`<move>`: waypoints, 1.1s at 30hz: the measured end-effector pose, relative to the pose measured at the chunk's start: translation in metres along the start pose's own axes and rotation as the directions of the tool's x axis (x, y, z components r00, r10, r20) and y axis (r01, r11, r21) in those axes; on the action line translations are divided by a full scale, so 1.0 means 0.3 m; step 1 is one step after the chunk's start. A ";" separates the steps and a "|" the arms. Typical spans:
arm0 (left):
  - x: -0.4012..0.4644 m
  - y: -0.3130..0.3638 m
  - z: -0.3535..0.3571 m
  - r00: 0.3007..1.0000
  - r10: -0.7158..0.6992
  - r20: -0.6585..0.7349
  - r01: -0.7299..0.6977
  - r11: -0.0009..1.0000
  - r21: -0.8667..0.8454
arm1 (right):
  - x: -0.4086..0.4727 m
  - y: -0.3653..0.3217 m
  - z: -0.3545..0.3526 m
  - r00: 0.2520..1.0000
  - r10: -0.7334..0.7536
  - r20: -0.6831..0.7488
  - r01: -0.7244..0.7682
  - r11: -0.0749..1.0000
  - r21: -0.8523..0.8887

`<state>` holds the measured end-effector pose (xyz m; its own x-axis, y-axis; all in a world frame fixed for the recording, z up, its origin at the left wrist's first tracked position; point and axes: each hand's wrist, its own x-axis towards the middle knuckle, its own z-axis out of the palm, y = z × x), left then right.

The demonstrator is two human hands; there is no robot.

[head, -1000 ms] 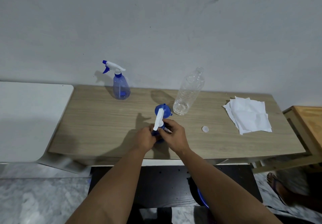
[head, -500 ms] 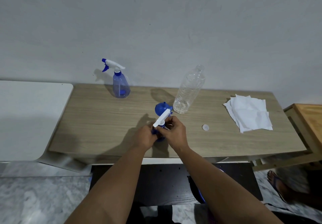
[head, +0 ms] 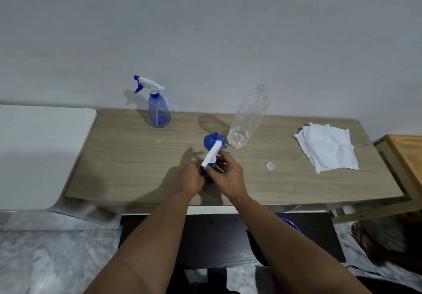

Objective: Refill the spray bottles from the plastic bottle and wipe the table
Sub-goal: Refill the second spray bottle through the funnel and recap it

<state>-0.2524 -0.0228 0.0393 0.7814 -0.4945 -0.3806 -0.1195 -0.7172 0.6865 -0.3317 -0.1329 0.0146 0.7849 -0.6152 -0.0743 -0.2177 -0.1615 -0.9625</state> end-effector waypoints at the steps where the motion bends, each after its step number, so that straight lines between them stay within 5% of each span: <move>1: -0.001 0.001 -0.001 1.000 -0.010 -0.007 0.010 1.000 0.001 | -0.008 0.001 0.000 1.000 -0.020 0.011 0.020 1.000 -0.003; 7: 0.013 -0.017 0.011 1.000 -0.003 0.002 0.003 1.000 0.004 | 0.004 -0.004 0.002 0.997 0.065 -0.028 -0.065 0.998 0.010; 13: 0.002 -0.003 0.002 1.000 0.023 -0.006 -0.023 1.000 0.014 | -0.010 0.002 -0.005 0.998 -0.054 0.012 0.054 0.997 -0.048; 19: 0.013 -0.014 0.008 1.000 0.023 0.004 -0.023 1.000 0.014 | 0.015 -0.014 0.020 0.992 0.080 -0.099 -0.089 0.992 -0.093; 25: 0.014 -0.012 0.011 1.000 0.026 0.001 -0.026 0.999 0.020 | -0.023 0.011 0.008 0.996 -0.084 -0.001 0.084 0.992 -0.100; 29: 0.020 -0.024 0.016 1.000 0.026 -0.004 -0.026 0.999 0.032 | -0.006 -0.005 0.023 0.992 0.093 -0.087 -0.096 0.995 -0.039; 33: 0.021 -0.029 0.017 0.999 0.023 -0.025 -0.021 0.997 0.075 | -0.018 0.001 0.034 0.996 0.035 -0.088 -0.040 0.998 -0.055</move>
<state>-0.2495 -0.0222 0.0278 0.7933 -0.4987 -0.3492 -0.1816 -0.7413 0.6462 -0.3302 -0.1219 0.0122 0.7230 -0.6857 -0.0845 -0.2802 -0.1792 -0.9431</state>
